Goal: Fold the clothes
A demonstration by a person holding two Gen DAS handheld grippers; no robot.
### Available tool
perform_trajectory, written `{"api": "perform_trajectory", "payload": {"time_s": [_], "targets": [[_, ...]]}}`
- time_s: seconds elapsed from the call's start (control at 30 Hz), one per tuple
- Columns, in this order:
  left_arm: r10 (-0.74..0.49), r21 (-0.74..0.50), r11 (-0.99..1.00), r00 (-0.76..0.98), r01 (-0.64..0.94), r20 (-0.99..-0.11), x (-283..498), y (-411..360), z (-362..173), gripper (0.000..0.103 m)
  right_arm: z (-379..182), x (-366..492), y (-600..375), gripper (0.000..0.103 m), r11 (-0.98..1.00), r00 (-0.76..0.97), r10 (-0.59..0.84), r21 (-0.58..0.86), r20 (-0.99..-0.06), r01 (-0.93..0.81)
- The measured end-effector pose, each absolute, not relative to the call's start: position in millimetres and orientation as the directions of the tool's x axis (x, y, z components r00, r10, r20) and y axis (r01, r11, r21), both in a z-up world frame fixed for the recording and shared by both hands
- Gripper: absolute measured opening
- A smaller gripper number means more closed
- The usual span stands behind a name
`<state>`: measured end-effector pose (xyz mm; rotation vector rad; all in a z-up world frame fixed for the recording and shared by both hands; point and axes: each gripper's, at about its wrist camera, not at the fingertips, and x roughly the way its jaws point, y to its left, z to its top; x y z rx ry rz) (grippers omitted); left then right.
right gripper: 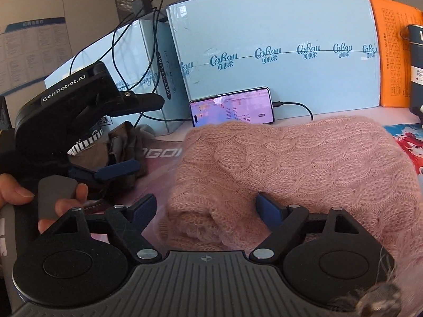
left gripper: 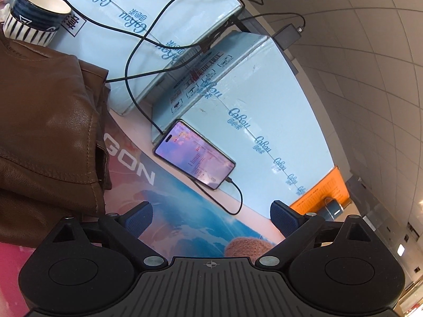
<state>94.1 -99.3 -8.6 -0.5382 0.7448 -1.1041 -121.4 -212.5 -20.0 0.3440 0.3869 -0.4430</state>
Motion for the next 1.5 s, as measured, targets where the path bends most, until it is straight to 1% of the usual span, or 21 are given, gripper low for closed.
{"api": "perform_trajectory", "payload": {"time_s": [0.03, 0.1, 0.13, 0.17, 0.3, 0.37, 0.5, 0.63, 0.67, 0.7, 0.73, 0.77, 0.8, 0.9, 0.97, 1.03, 1.1, 1.17, 1.27, 1.4, 1.5], "targets": [[-0.933, -0.717, 0.360, 0.245, 0.597, -0.265, 93.7, -100.3, -9.7, 0.097, -20.0, -126.5, -216.3, 0.056, 0.839, 0.837, -0.345, 0.261, -0.425, 0.478], [-0.937, -0.718, 0.348, 0.224, 0.603, -0.266, 93.0, -102.2, -11.7, 0.098, -20.1, -136.8, -223.9, 0.045, 0.818, 0.843, -0.343, 0.310, -0.413, 0.485], [-0.938, -0.717, 0.347, 0.220, 0.605, -0.269, 92.6, -103.1, -12.3, 0.098, -20.0, -142.1, -227.8, 0.030, 0.806, 0.847, -0.342, 0.337, -0.406, 0.487], [-0.938, -0.716, 0.346, 0.216, 0.607, -0.270, 92.3, -103.9, -12.9, 0.098, -19.0, -148.3, -233.0, 0.025, 0.789, 0.857, -0.336, 0.380, -0.391, 0.483], [-0.942, -0.688, 0.333, 0.188, 0.645, -0.279, 86.8, -110.1, -13.8, 0.098, -12.8, -174.2, -247.8, 0.023, 0.724, 0.887, -0.342, 0.515, -0.311, 0.460], [-0.938, -0.669, 0.330, 0.149, 0.666, -0.314, 83.2, -117.5, -16.1, 0.098, -7.0, -185.3, -250.4, 0.023, 0.706, 0.883, -0.379, 0.530, -0.278, 0.470], [-0.905, -0.618, 0.332, 0.055, 0.713, -0.422, 71.5, -139.3, -26.4, 0.098, 2.6, -200.7, -255.3, 0.023, 0.690, 0.882, -0.421, 0.557, -0.211, 0.462], [-0.911, -0.632, 0.185, -0.109, 0.753, -0.398, 61.3, -151.9, -29.3, 0.095, 7.9, -211.6, -260.8, 0.023, 0.689, 0.901, -0.415, 0.604, -0.124, 0.400], [-0.906, -0.618, 0.172, -0.123, 0.767, -0.405, 57.5, -154.4, -30.0, 0.088, 8.8, -211.6, -262.6, 0.023, 0.690, 0.905, -0.409, 0.610, -0.114, 0.389], [-0.899, -0.587, 0.164, -0.124, 0.793, -0.419, 52.0, -156.6, -29.7, 0.077, 9.7, -211.3, -264.5, 0.023, 0.689, 0.906, -0.408, 0.614, -0.112, 0.386], [-0.893, -0.552, 0.160, -0.118, 0.819, -0.434, 46.3, -159.0, -29.5, 0.068, 10.3, -211.1, -266.6, 0.023, 0.686, 0.906, -0.408, 0.618, -0.110, 0.384], [-0.884, -0.528, 0.158, -0.119, 0.834, -0.452, 42.3, -161.8, -29.8, 0.047, 10.7, -210.4, -269.1, 0.023, 0.682, 0.907, -0.408, 0.624, -0.107, 0.381], [-0.875, -0.523, 0.148, -0.135, 0.840, -0.464, 40.4, -164.8, -30.5, 0.029, 11.1, -209.7, -271.6, 0.023, 0.679, 0.907, -0.407, 0.630, -0.104, 0.377], [-0.888, -0.539, 0.140, -0.136, 0.830, -0.440, 43.3, -161.3, -30.1, 0.026, 18.1, -210.8, -281.6, 0.023, 0.676, 0.908, -0.414, 0.645, -0.070, 0.358], [-0.911, -0.521, 0.163, -0.076, 0.838, -0.406, 49.4, -152.7, -24.6, 0.025, 26.3, -215.8, -289.2, 0.023, 0.673, 0.902, -0.431, 0.655, -0.031, 0.344], [-0.927, -0.468, 0.229, 0.045, 0.854, -0.373, 56.2, -141.2, -15.4, 0.024, 34.6, -221.3, -297.0, 0.023, 0.669, 0.894, -0.448, 0.666, 0.008, 0.330], [-0.931, -0.442, 0.298, 0.154, 0.846, -0.332, 63.9, -127.5, -7.5, 0.024, 43.2, -236.0, -307.2, 0.023, 0.653, 0.870, -0.490, 0.683, 0.052, 0.327], [-0.924, -0.431, 0.360, 0.252, 0.827, -0.289, 73.1, -113.4, -1.6, 0.024, 48.7, -251.2, -317.3, 0.023, 0.635, 0.832, -0.551, 0.681, 0.069, 0.364], [-0.902, -0.415, 0.427, 0.342, 0.804, -0.264, 84.9, -101.8, 2.9, 0.024, 47.5, -270.1, -329.3, 0.021, 0.597, 0.764, -0.644, 0.654, 0.046, 0.464], [-0.887, -0.431, 0.450, 0.337, 0.782, -0.316, 96.7, -106.4, -1.2, 0.025, 20.5, -283.3, -351.9, 0.021, 0.486, 0.698, -0.708, 0.647, -0.103, 0.588], [-0.871, -0.398, 0.461, 0.319, 0.793, -0.373, 92.8, -116.7, -8.0, 0.025, -4.7, -280.1, -367.3, 0.019, 0.395, 0.619, -0.738, 0.571, -0.269, 0.719]]}}
